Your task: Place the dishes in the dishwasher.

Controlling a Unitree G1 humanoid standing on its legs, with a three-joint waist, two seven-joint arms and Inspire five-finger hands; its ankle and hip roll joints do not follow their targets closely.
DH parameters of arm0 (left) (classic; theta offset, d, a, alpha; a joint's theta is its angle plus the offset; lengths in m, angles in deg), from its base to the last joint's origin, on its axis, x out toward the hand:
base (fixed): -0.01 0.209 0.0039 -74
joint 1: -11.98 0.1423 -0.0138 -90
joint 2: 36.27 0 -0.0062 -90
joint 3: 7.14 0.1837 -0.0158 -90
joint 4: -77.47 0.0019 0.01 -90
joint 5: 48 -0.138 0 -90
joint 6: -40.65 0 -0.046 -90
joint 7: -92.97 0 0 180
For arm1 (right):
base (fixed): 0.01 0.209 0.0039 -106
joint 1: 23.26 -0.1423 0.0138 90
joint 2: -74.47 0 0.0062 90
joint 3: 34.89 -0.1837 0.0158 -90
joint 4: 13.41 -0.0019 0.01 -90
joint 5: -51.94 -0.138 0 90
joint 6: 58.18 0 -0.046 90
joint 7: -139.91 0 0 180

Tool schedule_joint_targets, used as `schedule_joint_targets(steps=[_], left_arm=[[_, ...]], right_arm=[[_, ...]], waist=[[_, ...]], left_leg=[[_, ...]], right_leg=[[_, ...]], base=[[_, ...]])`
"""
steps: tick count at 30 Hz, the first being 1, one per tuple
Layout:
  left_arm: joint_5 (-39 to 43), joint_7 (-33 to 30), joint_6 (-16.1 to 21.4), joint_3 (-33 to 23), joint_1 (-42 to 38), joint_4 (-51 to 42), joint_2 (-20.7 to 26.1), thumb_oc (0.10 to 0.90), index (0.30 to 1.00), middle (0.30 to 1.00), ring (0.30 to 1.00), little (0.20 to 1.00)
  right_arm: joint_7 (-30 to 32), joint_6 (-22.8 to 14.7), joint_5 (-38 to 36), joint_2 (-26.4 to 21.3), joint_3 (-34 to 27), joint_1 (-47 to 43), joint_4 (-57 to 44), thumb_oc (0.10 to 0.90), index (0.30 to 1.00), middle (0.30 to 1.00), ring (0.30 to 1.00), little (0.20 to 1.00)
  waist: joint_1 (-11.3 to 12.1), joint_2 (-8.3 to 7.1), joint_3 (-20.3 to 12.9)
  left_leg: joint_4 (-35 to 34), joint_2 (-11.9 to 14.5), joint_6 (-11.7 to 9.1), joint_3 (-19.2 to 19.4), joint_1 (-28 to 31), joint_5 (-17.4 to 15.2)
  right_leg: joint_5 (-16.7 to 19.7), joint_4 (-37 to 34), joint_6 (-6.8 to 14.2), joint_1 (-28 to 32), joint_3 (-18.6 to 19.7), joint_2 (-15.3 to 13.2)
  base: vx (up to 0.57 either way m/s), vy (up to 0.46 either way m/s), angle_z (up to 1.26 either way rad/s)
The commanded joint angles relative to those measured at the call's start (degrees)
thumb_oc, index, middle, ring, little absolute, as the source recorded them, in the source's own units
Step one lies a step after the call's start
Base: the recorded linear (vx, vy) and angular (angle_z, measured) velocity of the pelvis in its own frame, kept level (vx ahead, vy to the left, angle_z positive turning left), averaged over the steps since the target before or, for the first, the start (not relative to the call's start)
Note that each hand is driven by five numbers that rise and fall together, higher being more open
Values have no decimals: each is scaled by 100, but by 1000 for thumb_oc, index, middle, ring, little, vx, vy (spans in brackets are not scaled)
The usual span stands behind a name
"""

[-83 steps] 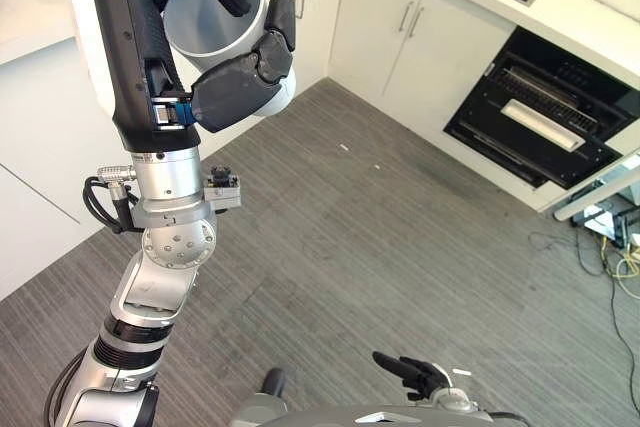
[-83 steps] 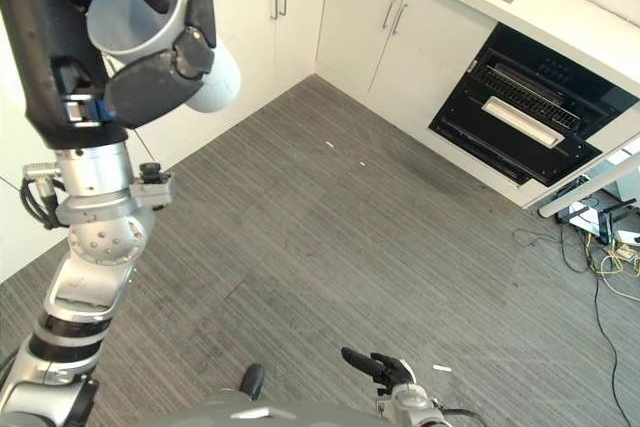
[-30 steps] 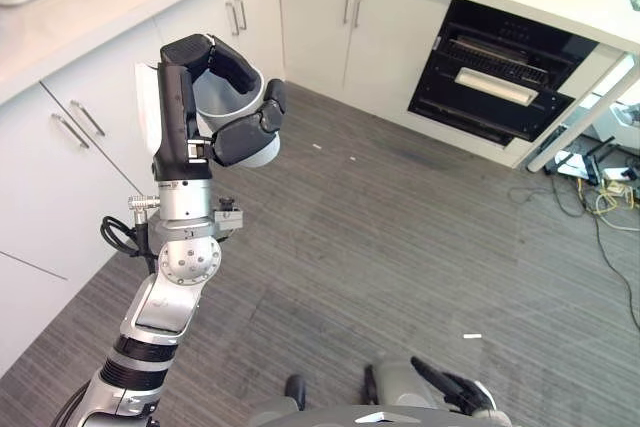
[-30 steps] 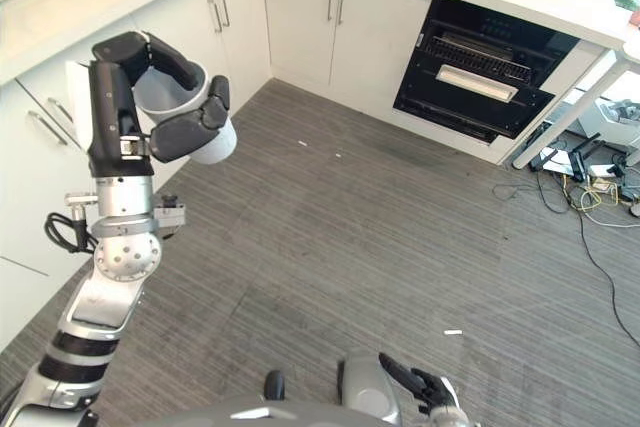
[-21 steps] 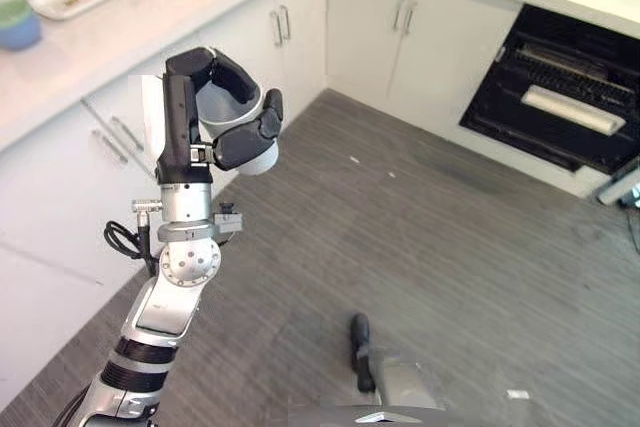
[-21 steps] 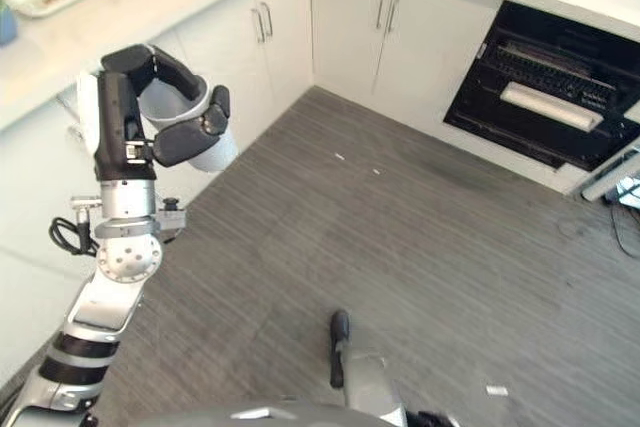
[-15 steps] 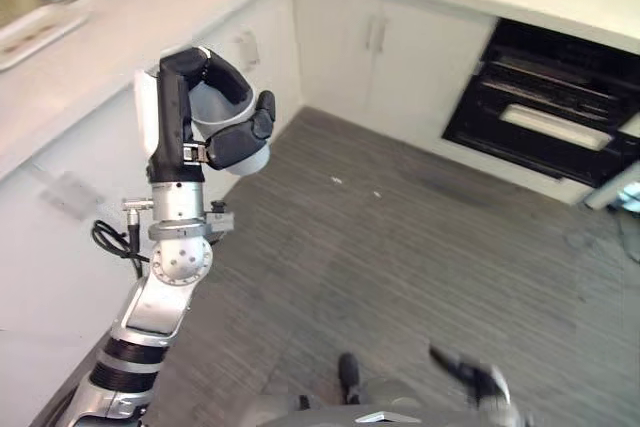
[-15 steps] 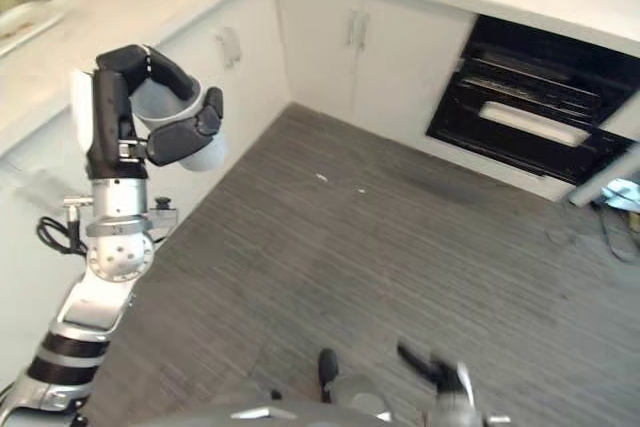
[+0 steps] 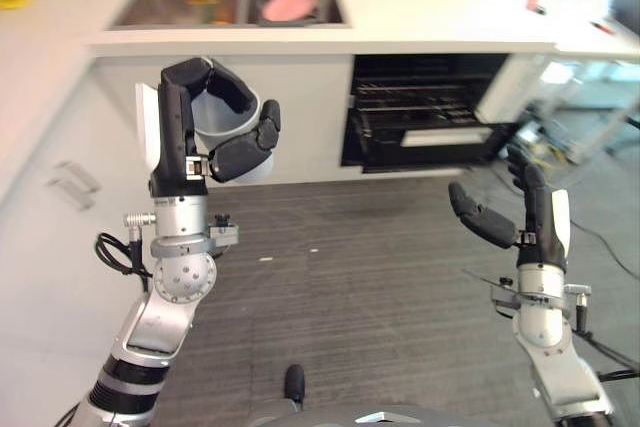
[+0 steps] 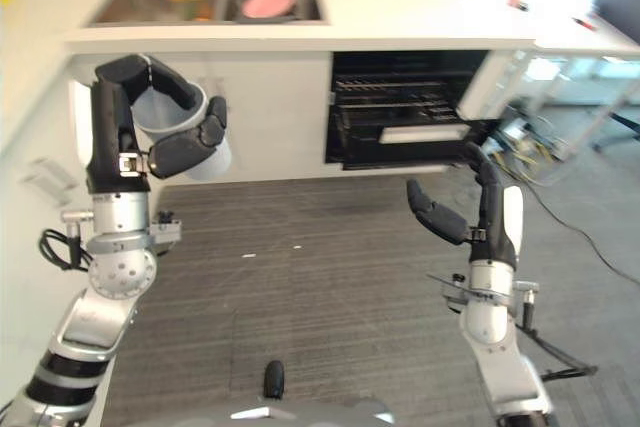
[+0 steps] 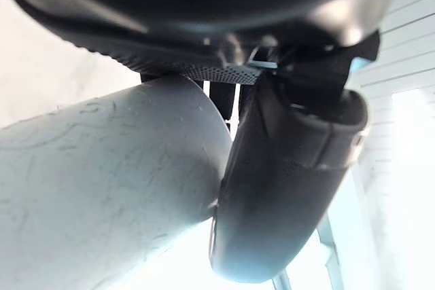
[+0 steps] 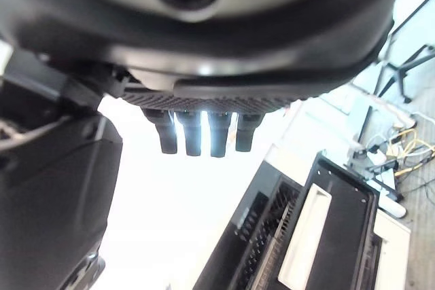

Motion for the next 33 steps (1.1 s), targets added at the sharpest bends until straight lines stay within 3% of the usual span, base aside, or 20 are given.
schedule_joint_targets(steps=[1, 2, 3, 4, 6, 8, 9, 10, 11, 12, 13, 15, 16, 17, 18, 19, 25, 26, 29, 33], left_arm=[[-60, -37, 434, -331, -356, -594, 153, 400, 300, 300, 300, 300], [19, 11, 492, -388, -200, -579, 77, 400, 300, 300, 300, 300], [19, 11, 492, -388, -200, -579, 77, 400, 300, 300, 300, 300], [163, 39, 541, -350, -134, -398, -38, 400, 300, 300, 300, 300], [127, 63, 481, -234, -217, -239, -51, 400, 300, 300, 300, 300], [4, 112, 468, -186, -257, -194, -104, 400, 300, 300, 300, 300], [-59, 137, 501, -195, -234, -164, -117, 400, 300, 300, 300, 300], [-48, 186, 536, -205, -207, -154, -175, 400, 300, 300, 300, 300], [19, 208, 579, -182, -199, -184, -225, 400, 300, 300, 300, 300], [78, 215, 599, -154, -214, -160, -256, 400, 300, 300, 300, 300], [159, 246, 621, -138, -241, -116, -272, 400, 300, 300, 300, 300], [216, 246, 601, -106, -236, -105, -264, 400, 300, 300, 300, 300], [248, 242, 590, -91, -227, -97, -262, 400, 300, 300, 300, 300], [294, 221, 576, -107, -239, -93, -250, 400, 300, 300, 300, 300], [322, 229, 585, -109, -223, -96, -262, 400, 300, 300, 300, 300], [267, 216, 555, -45, -203, -68, -242, 400, 300, 300, 300, 300], [242, 213, 507, -1, -213, -63, -255, 400, 300, 300, 300, 300], [218, 175, 521, 29, -195, -21, -243, 400, 300, 300, 300, 300], [143, 397, 589, 130, -198, -230, -78, 400, 300, 300, 300, 300], [183, 465, 528, 199, -263, -221, -13, 400, 300, 300, 300, 300]], right_arm=[[-42, -460, 79, -364, -235, -1037, 846, 800, 900, 900, 900, 900], [-200, -510, -74, -291, -208, -994, 800, 800, 900, 900, 900, 900], [-200, -510, -74, -291, -208, -994, 800, 800, 900, 900, 900, 900], [-234, -536, -84, -305, -431, -714, 540, 800, 900, 900, 900, 900], [-140, -591, -97, -295, -592, -621, 327, 800, 900, 900, 900, 900], [-295, -686, -212, -273, -622, -492, -6, 800, 900, 900, 900, 900], [-297, -751, -164, -338, -706, -461, -92, 800, 900, 900, 900, 900], [-370, -811, -231, -381, -721, -469, -214, 800, 900, 900, 900, 900], [-406, -851, -346, -403, -756, -463, -295, 800, 900, 900, 900, 900], [-454, -875, -394, -447, -775, -479, -328, 800, 900, 900, 900, 900], [-459, -865, -390, -537, -732, -570, -367, 800, 900, 900, 900, 900], [-399, -832, -347, -586, -700, -666, -392, 800, 900, 900, 900, 900], [-399, -796, -355, -603, -677, -699, -370, 800, 900, 900, 900, 900], [-376, -768, -391, -628, -598, -853, -348, 800, 900, 900, 900, 900], [-373, -775, -397, -644, -543, -921, -335, 800, 900, 900, 900, 900], [-357, -791, -377, -664, -427, -1025, -360, 800, 900, 900, 900, 900], [-315, -770, -328, -702, -408, -1099, -348, 800, 900, 900, 900, 900], [-404, -790, -314, -688, -267, -1182, -418, 800, 900, 900, 900, 900], [-629, -784, -362, -499, -467, -975, -521, 800, 900, 900, 900, 900], [-517, -511, 263, -586, -445, -912, -425, 800, 900, 900, 900, 900]], waist=[[430, 15, -339], [283, 19, -368], [283, 19, -368], [140, 23, -419], [39, 7, -417], [-4, -40, -441], [-11, -44, -431], [-17, -24, -431], [32, -124, -372], [44, -208, -309], [182, -354, -221], [295, -410, -140], [339, -435, -123], [475, -403, -152], [538, -375, -197], [731, -241, -269], [843, -209, -305], [784, -143, -359], [668, -215, -690], [584, -248, -731]], left_leg=[[128, 419, -695, 237, 317, -471], [12, 439, -705, 419, 510, -601], [12, 439, -705, 419, 510, -601], [-12, 380, -693, 466, 717, -811], [-12, 328, -705, 427, 842, -942], [-12, 335, -765, 410, 980, -970], [183, 369, -838, 412, 955, -786], [1003, 491, -990, 354, 840, -657], [1656, 499, -1097, 391, 521, -339], [2777, 486, -1218, 333, 160, -353], [3399, 336, -1266, 257, -168, -229], [3588, 310, -1248, 245, -439, -291], [3434, 324, -1195, 314, -650, -335], [2617, 496, -1064, 463, -981, -437], [2062, 521, -990, 538, -878, -521], [1056, 503, -1001, 387, -1081, -124], [717, 449, -1016, 273, -1084, 222], [558, 436, -960, 139, -824, 123], [98, 253, -754, 209, -155, -153], [-2, 181, -667, 317, -28, -268]], right_leg=[[1243, -2217, -11, 562, -1094, -320], [1185, -2604, 8, 407, -1241, -279], [1185, -2604, 8, 407, -1241, -279], [1416, -3198, 2, 164, -1010, 5], [1598, -3466, 15, 131, -1000, -20], [1561, -3497, -68, 311, -994, -61], [1583, -3489, -146, 356, -971, -14], [1517, -3559, -251, 546, -1001, 59], [1541, -3590, -327, 700, -1037, -13], [1518, -3674, -386, 886, -1095, -66], [1485, -3771, -460, 1086, -1064, -164], [1443, -3854, -495, 1264, -1036, -190], [1411, -3917, -489, 1393, -1011, -208], [1328, -4061, -408, 1650, -934, -242], [1263, -4078, -346, 1709, -866, -261], [1099, -4136, -285, 1976, -722, -175], [1070, -4160, -279, 2103, -645, -151], [993, -4056, -276, 2016, -601, -132], [1052, -3920, -112, 1843, -438, -254], [1111, -3787, 0, 1702, -243, -305]], base=[[271, 65, -191], [166, 31, -112], [449, 57, -170], [407, 39, -35], [446, -9, -25], [242, -77, 9], [168, -100, 81], [192, -158, 64], [234, -198, 22], [207, -193, 6], [277, -154, 23], [185, -52, 27], [343, 72, -13], [465, 129, -18], [685, 266, -7], [406, 177, -12], [126, 39, -47], [221, 140, -26], [314, 197, -21], [88, 124, -21]])
